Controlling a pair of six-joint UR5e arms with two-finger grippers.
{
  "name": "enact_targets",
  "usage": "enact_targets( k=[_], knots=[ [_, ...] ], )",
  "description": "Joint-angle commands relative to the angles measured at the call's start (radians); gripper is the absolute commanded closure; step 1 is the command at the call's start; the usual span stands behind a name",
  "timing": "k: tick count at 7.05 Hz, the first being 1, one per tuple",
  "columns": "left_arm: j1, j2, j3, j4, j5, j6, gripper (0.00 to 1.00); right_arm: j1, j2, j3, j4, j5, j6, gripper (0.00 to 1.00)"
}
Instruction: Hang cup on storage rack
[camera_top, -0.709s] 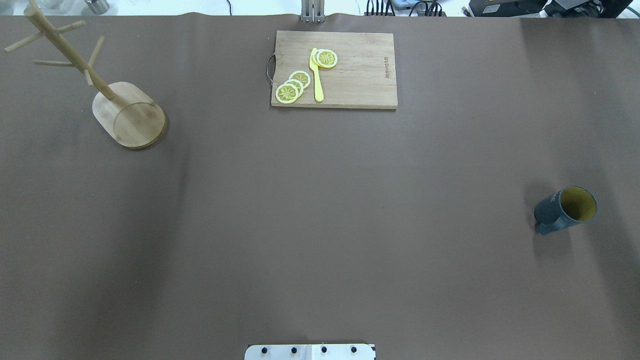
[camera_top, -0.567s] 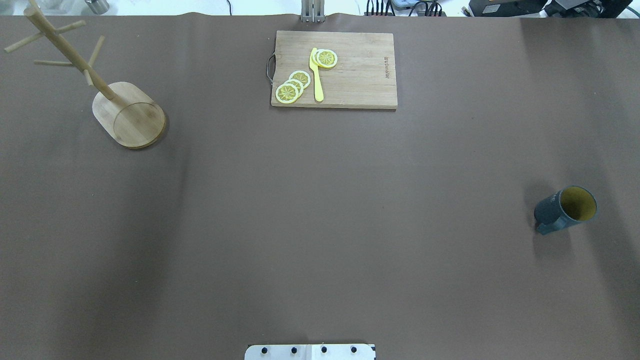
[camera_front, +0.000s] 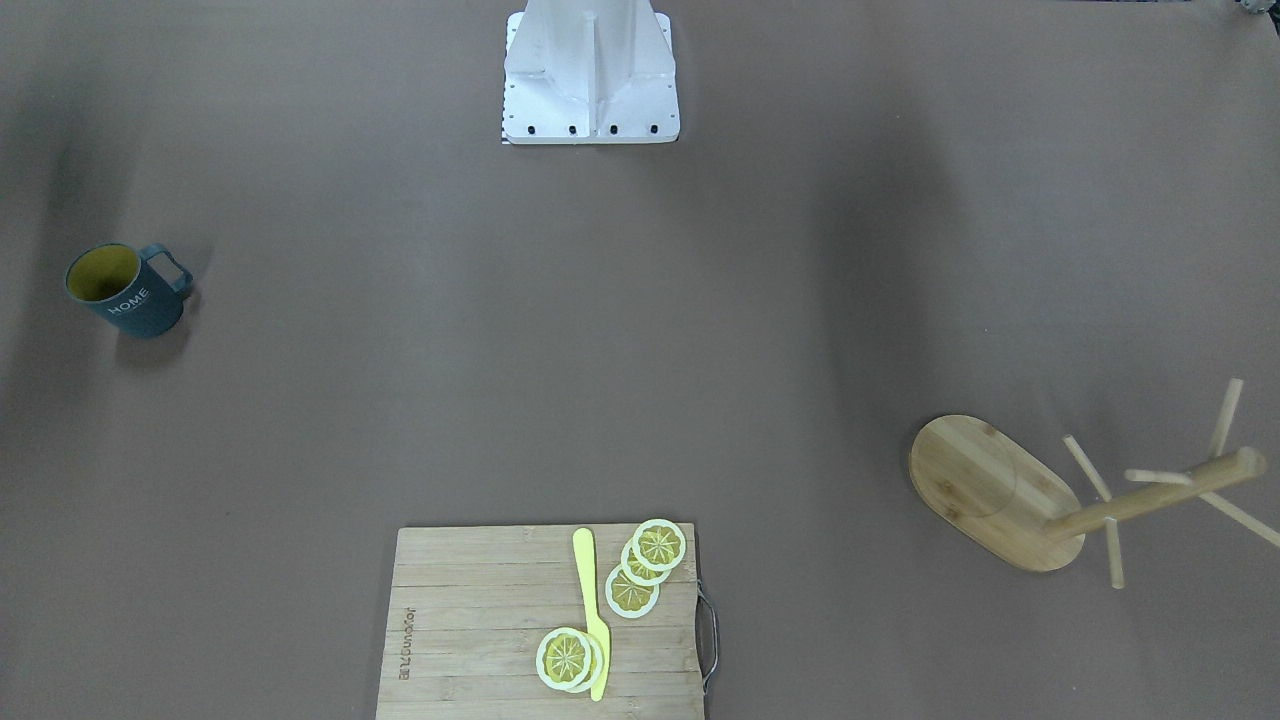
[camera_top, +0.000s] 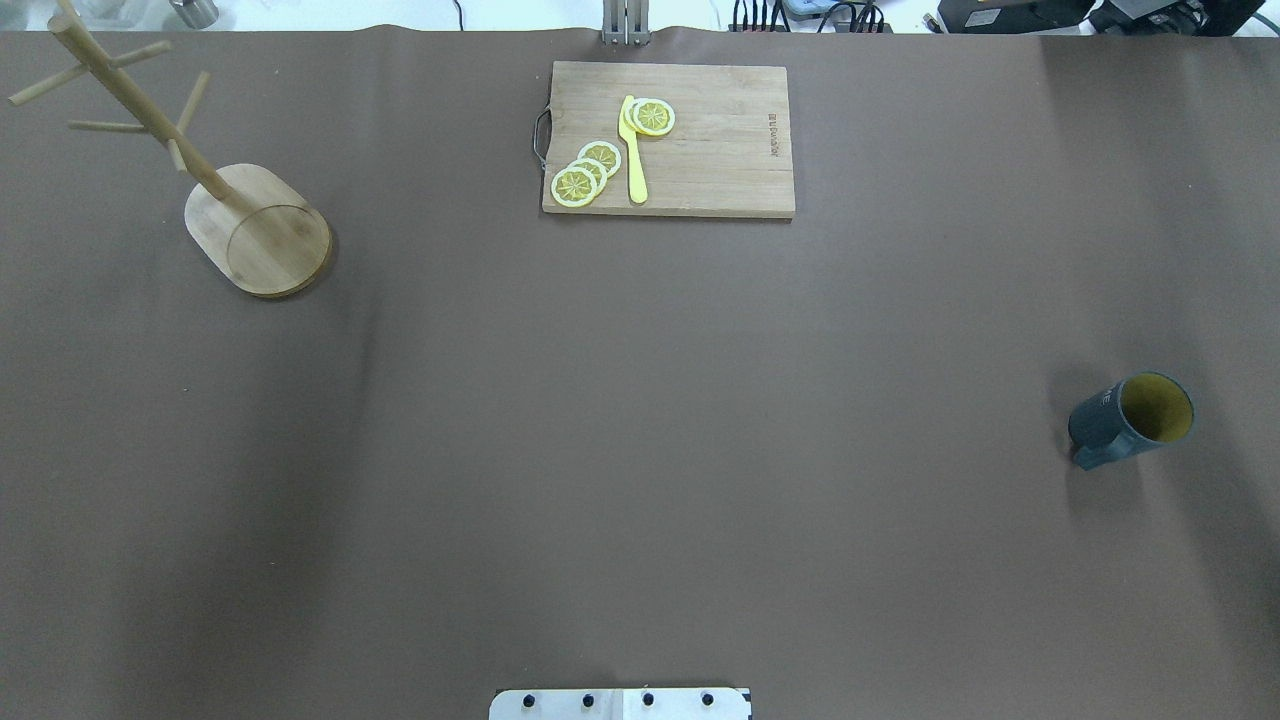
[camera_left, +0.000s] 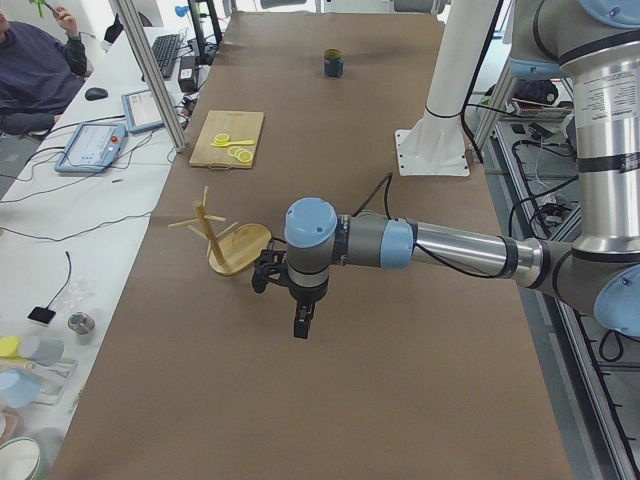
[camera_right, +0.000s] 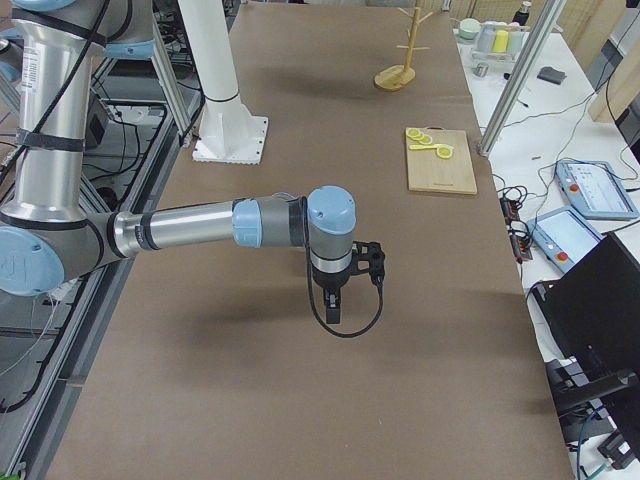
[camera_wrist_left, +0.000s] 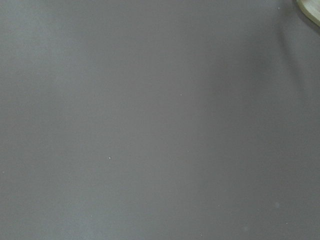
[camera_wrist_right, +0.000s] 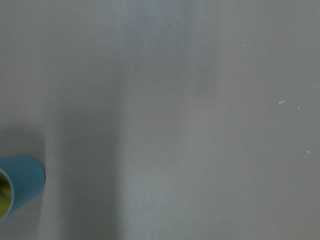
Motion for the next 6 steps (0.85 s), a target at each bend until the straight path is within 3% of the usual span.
enact_targets(
  k=[1,3,5,6],
  knots=[
    [0.002,-0.013,-0.018,0.001,-0.007,-0.005,0.01,-0.003,0.027,0.025,0.067,0.004,0.005,0.0],
    [0.002,-0.084,-0.004,0.0,-0.007,-0.008,0.01,-0.003,0.018,0.019,0.248,0.008,0.008,0.0],
    [0.002,-0.135,-0.004,-0.038,-0.007,-0.008,0.01,-0.003,0.015,-0.001,0.259,0.032,0.011,0.0],
    [0.004,-0.173,0.032,-0.13,-0.001,-0.01,0.01,-0.003,0.009,-0.017,0.262,0.083,0.002,0.0]
  ],
)
